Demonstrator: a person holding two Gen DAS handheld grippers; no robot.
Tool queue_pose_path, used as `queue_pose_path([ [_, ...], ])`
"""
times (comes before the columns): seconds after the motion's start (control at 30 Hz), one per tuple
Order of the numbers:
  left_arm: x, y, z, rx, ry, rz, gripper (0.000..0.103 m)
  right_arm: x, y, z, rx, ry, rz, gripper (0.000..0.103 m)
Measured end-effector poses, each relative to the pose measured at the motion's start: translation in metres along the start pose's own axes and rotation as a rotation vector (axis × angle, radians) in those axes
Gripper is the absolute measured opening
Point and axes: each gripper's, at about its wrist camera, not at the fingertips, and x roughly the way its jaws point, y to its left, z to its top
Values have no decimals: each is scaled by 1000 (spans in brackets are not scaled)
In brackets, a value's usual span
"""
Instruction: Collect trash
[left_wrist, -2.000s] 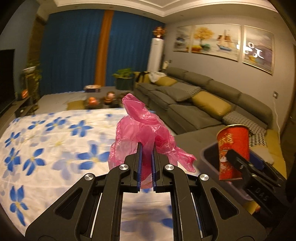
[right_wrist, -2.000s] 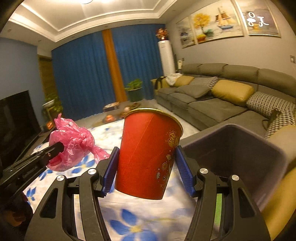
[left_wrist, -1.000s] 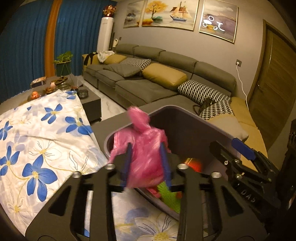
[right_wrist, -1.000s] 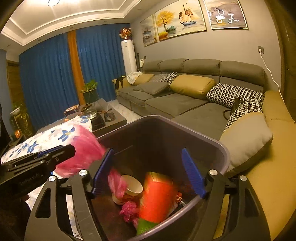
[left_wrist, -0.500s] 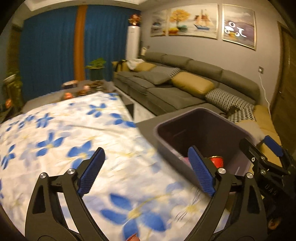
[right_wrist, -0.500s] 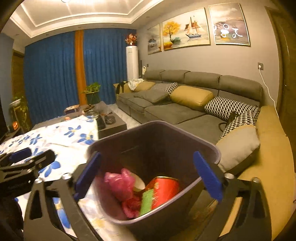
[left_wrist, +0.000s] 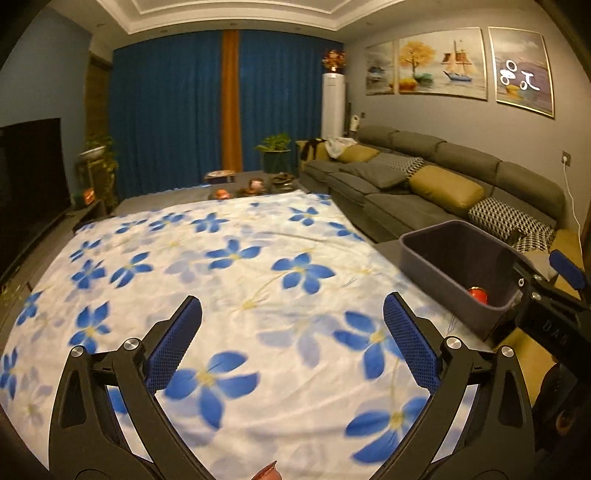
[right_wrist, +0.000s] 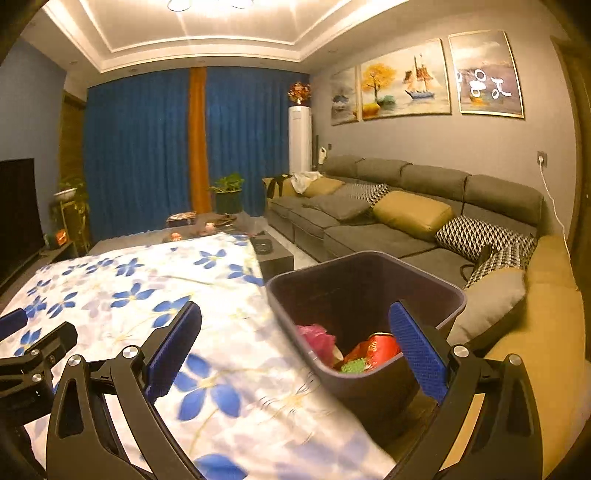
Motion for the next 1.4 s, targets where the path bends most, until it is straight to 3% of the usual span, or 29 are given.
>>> queue_pose_path([
  [0.23,-45,34,-20,-48,-24,25,97,-38,25,-10,-3,0,32,97],
  [0.6,-94,57,-35,-91,-69,57,97,-88,51,-22,-43,-33,69,97],
  [1.4,-117,66,-39,-117,-95,62,97,-113,59,-21,-52,-71,97,97],
])
